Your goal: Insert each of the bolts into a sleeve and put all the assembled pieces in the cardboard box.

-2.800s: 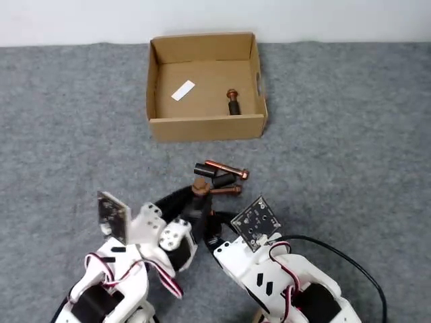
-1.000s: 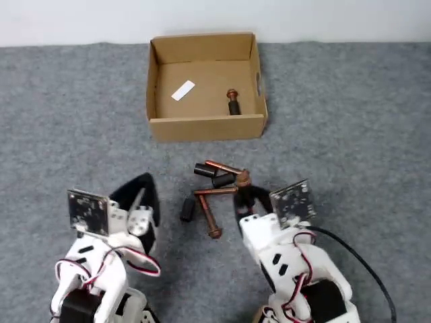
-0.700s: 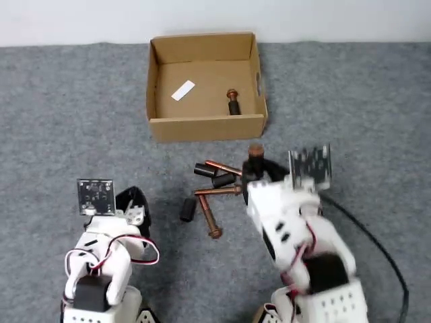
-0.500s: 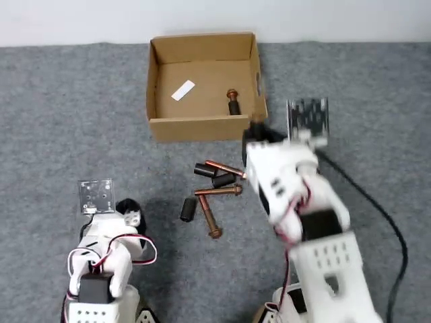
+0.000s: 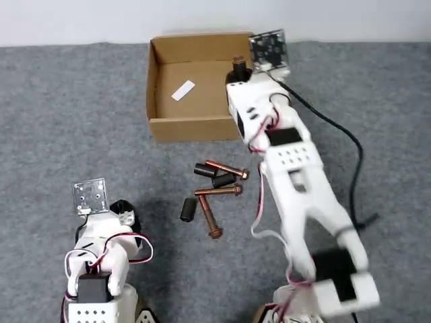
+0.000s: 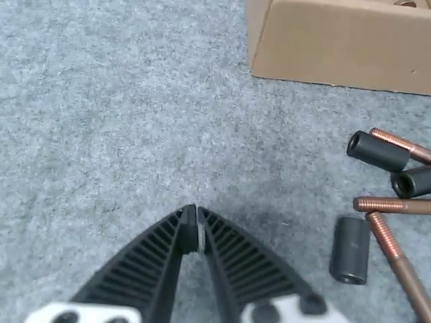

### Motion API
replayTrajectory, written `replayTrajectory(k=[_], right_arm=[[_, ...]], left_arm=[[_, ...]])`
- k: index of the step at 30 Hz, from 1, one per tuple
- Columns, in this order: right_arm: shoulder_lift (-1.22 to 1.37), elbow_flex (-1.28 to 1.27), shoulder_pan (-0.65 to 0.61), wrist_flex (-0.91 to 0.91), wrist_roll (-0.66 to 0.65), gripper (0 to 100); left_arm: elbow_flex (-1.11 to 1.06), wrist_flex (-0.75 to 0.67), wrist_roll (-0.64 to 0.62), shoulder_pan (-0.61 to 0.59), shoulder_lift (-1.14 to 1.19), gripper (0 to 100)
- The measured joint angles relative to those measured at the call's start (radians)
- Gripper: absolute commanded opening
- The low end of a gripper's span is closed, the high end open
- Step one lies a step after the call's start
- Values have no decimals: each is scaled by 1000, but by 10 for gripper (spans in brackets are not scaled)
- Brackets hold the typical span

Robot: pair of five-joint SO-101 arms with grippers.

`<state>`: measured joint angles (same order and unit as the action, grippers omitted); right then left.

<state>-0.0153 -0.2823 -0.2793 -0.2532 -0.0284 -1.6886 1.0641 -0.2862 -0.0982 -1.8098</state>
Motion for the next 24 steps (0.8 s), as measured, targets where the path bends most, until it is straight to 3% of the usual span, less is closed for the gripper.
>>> replayTrajectory(k=[8,20,24], right_arm=[[322,221,-14,8,-18,9],[462,285,-29,-170,-20,10],[462,296,-32,-216,-20,106]], left_arm=[[0,0,0,0,0,5],[0,0,0,-3,0,5],[0,0,0,-3,0,5]])
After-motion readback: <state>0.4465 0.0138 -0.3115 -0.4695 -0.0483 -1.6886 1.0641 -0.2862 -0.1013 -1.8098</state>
